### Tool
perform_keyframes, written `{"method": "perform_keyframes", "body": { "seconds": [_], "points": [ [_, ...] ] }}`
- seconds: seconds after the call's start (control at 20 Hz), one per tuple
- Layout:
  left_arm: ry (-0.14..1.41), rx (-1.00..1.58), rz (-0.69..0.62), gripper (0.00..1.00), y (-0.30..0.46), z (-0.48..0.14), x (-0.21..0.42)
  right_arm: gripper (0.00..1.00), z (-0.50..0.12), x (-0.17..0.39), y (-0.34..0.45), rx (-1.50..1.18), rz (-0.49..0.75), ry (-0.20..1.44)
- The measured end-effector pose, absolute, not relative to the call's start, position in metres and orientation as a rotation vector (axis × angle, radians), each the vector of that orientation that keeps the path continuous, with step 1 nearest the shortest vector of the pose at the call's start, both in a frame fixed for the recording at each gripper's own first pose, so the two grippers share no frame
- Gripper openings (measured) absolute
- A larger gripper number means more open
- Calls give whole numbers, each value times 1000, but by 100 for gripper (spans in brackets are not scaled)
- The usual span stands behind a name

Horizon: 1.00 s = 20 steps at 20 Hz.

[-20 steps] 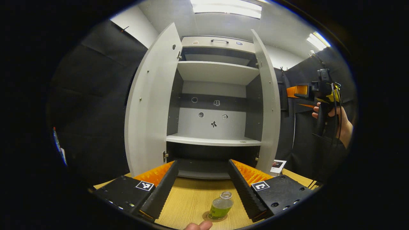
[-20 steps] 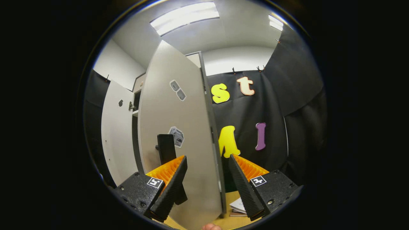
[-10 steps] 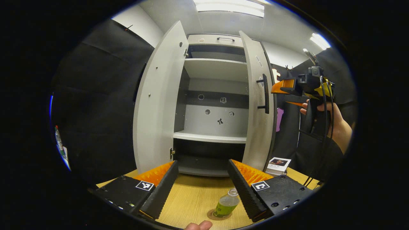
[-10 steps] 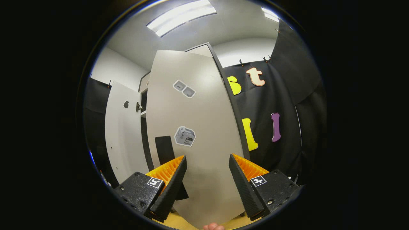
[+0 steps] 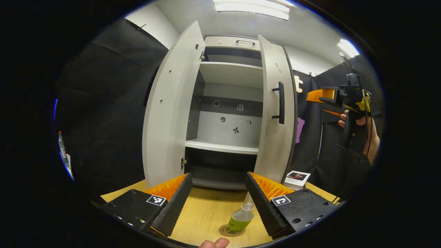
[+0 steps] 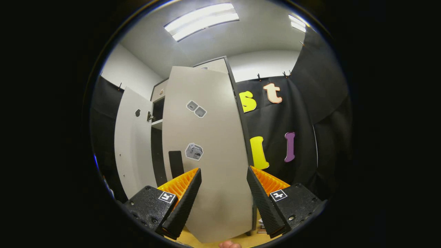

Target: Grasp the bottle in the cabinet with the left hand and place it on the coaster, then close the right door with the right hand and the left door with the left hand.

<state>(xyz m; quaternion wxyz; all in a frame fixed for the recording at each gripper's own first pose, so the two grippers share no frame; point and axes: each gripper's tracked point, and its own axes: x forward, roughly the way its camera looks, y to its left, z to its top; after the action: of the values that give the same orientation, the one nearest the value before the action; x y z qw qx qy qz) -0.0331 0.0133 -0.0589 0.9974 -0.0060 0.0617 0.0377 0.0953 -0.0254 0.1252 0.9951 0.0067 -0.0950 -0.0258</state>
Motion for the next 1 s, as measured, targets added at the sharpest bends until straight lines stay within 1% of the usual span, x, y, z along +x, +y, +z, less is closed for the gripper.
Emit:
{"method": "perform_keyframes", "body": {
  "seconds": [0.15, 0.35, 0.5, 0.65, 0.8, 1.0],
  "points": [
    [137, -7, 46, 95, 3, -62, -33, 81, 117, 64, -26, -44, -84, -219],
    [148, -19, 3, 95, -17, -62, -25, 81, 90, 31, -21, -97, -130, -232],
    [145, -35, -28, 95, -33, -59, -20, 82, 67, 10, -16, -58, -149, -218],
    [144, -33, -45, 95, -41, -59, -18, 81, 39, -4, -18, 8, -146, -177],
    [153, -40, -52, 95, -48, -60, -15, 81, 3, -11, -25, 89, -150, -92],
    [132, -45, -36, 95, -44, -50, -10, 82, -33, -18, -49, 130, -211, -15]
  ]
}}
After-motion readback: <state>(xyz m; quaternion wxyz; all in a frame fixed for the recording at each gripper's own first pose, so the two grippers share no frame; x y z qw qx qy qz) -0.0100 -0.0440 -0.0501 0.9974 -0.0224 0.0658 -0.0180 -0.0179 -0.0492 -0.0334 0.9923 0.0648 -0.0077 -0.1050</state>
